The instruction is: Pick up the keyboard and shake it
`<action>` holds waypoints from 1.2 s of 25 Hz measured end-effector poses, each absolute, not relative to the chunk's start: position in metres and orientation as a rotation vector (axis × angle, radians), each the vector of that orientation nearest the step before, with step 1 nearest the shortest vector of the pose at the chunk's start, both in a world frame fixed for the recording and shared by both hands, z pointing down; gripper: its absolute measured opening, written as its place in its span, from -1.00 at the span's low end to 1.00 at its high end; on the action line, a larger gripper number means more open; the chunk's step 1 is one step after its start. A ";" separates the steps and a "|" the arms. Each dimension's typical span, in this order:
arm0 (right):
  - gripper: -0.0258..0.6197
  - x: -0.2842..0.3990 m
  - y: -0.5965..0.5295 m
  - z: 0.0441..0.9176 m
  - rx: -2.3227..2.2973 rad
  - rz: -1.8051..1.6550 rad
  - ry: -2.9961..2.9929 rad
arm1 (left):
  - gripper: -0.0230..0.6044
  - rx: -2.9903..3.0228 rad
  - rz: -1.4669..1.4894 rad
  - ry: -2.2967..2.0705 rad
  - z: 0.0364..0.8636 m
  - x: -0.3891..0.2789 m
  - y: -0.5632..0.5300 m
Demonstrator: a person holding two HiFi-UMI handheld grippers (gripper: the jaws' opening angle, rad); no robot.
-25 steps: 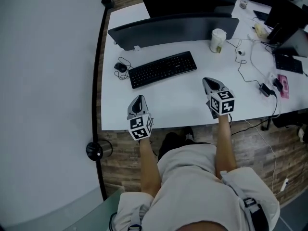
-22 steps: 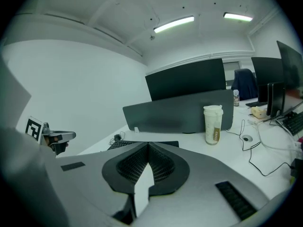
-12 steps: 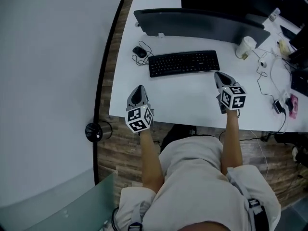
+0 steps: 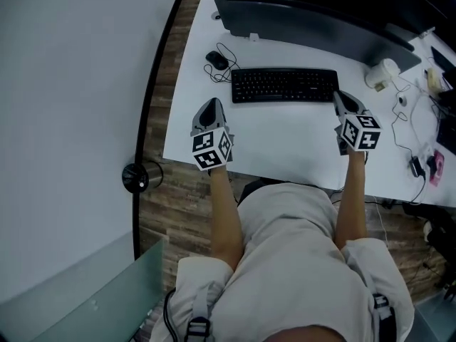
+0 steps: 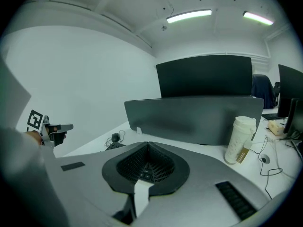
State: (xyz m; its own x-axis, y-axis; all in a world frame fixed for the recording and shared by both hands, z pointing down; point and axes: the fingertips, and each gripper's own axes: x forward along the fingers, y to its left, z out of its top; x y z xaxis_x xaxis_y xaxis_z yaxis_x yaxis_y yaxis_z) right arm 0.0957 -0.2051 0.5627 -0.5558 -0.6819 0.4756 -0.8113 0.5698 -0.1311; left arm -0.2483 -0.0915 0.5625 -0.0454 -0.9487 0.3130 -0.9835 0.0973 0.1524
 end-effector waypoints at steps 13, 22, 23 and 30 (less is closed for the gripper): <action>-0.80 0.124 -0.239 0.596 1.303 0.568 -2.362 | -0.88 1.934 0.212 -1.983 0.596 -0.249 -0.149; -0.80 0.150 -0.263 0.649 1.236 0.664 -2.321 | -0.87 1.953 0.250 -1.842 0.638 -0.250 -0.172; -0.80 0.153 -0.266 0.658 1.209 0.679 -2.325 | -0.87 1.968 0.231 -1.786 0.644 -0.248 -0.176; -0.79 0.192 -0.290 0.698 1.199 0.927 -2.326 | -0.87 1.986 0.281 -1.497 0.684 -0.241 -0.200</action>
